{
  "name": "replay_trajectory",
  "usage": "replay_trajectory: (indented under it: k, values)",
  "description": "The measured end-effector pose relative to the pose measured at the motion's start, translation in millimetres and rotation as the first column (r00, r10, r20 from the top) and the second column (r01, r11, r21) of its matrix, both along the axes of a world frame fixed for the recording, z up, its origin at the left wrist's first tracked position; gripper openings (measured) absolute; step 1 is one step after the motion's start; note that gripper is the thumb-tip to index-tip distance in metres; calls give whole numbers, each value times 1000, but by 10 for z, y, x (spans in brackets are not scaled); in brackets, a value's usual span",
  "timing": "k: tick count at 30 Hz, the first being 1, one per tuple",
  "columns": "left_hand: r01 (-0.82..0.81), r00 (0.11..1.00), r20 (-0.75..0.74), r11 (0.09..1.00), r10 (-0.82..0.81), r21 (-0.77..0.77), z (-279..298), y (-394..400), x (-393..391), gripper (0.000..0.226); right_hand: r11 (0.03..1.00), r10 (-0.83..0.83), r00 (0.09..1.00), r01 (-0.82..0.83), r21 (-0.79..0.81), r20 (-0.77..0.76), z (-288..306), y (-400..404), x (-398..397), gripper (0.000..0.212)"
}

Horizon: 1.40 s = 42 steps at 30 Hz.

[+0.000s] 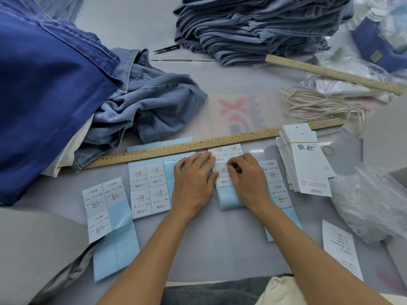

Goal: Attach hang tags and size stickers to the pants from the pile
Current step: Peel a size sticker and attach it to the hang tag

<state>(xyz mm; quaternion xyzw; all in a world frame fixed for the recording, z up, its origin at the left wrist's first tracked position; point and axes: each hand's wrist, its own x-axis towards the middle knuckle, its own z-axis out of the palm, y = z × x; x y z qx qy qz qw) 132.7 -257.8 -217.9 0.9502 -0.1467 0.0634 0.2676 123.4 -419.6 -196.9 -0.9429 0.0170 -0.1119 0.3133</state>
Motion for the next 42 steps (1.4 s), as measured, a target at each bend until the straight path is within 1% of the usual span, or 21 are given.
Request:
replay_trajectory:
  k: [6,11,14,18,21,25,27,29,30,31,32,33,34,35,36,37,38,39,40,41,42]
  values:
    - [10,1000,-5,999,-10,36,-5,-3,4,34,1000,-2,987,0,-7,-163,81,-6,157,3]
    - [8,998,-63,1000,-7,16,11,15,6,61,995,30,984,-13,97,-175,167,-20,76,2]
    - [-20,997,-78,1000,19,-19,7,22,26,61,990,46,987,-25,136,-152,258,-55,-36,5]
    - [-16,995,-103,1000,15,-15,29,6,31,60,961,-19,988,60,270,-151,484,-114,-131,7]
    - [-1,996,-94,1000,2,10,22,22,31,59,891,-71,989,123,438,-133,747,-173,-248,9]
    - [24,994,-103,998,-18,62,49,18,23,51,763,-187,982,170,624,-39,1213,-366,-520,14]
    - [70,993,-109,983,-51,169,100,33,24,52,709,-222,974,194,678,-46,1421,-458,-700,14]
    - [146,988,-99,934,-120,326,187,39,77,60,596,-254,963,229,769,-91,1561,-523,-920,18]
    - [170,984,-111,916,-139,363,236,33,109,63,517,-278,952,261,816,-129,1597,-540,-1047,17]
    - [174,982,-124,921,-139,349,280,23,145,62,432,-298,938,297,852,-176,1620,-547,-1170,14]
    - [155,981,-160,947,-112,281,322,16,176,61,340,-307,922,338,877,-236,1629,-537,-1287,7]
    - [87,967,-252,984,-46,154,388,11,205,59,250,-310,902,383,889,-301,1619,-516,-1392,5]
    - [-5,938,-346,1000,14,27,439,13,239,54,164,-305,879,427,889,-367,1601,-494,-1484,6]
    - [-107,925,-373,992,73,-71,471,11,265,49,89,-304,857,460,883,-416,1576,-476,-1557,7]
    - [-190,937,-318,975,144,-118,508,-18,261,45,26,-312,834,486,874,-455,1555,-464,-1611,11]
    - [-237,955,-211,963,206,-130,567,-77,221,42,-28,-326,810,507,862,-487,1535,-473,-1648,19]
    - [-228,973,-82,960,217,-162,631,-177,163,38,-82,-346,786,519,851,-512,1521,-511,-1672,27]
    - [-137,989,33,969,147,-206,701,-323,84,34,-129,-367,767,519,845,-527,1532,-549,-1682,29]
    - [17,994,113,978,7,-209,783,-500,-15,31,-164,-385,761,500,850,-522,1540,-610,-1699,22]
    - [200,971,163,967,-174,-160,857,-691,-107,32,-195,-393,764,474,859,-511,1566,-675,-1718,11]
    - [356,925,163,932,-342,-65,905,-889,-186,38,-218,-403,770,444,869,-495,1590,-736,-1738,10]
